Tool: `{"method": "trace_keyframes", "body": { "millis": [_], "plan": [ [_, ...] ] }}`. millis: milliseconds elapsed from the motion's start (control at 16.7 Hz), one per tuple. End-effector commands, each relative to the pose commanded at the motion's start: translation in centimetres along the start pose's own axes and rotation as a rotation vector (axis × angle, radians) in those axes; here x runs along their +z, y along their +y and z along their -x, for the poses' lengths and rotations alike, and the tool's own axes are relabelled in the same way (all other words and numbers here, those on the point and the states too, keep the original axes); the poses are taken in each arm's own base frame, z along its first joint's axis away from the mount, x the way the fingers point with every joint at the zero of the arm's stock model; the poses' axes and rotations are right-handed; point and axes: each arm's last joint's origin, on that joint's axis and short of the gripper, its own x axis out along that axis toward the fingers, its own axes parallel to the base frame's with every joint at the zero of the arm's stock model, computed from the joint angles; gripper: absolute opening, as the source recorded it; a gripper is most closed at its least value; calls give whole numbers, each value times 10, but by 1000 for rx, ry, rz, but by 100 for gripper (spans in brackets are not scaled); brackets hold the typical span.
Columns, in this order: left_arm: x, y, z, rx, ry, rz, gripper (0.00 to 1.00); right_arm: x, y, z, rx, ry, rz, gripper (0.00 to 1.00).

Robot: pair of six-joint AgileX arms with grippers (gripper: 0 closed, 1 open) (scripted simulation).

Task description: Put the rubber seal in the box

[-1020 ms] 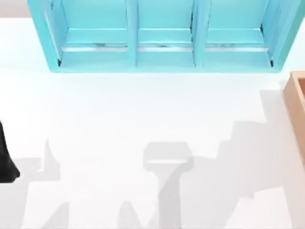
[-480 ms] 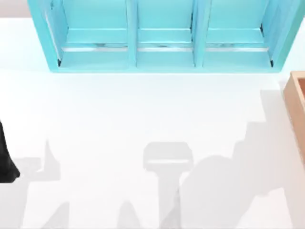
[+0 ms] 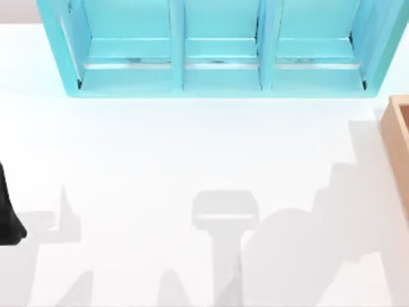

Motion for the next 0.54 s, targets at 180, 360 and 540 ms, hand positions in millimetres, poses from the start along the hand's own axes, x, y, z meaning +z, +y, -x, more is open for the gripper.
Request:
{"method": "trace_keyframes", "body": {
  "millis": [180, 360, 540],
  "plan": [
    [0, 0, 0, 0, 0, 0, 100, 0, 0, 0, 0, 0, 0, 98],
    [0, 0, 0, 0, 0, 0, 100, 0, 0, 0, 0, 0, 0, 100],
    [0, 0, 0, 0, 0, 0, 100, 0, 0, 0, 0, 0, 0, 100]
  ]
}}
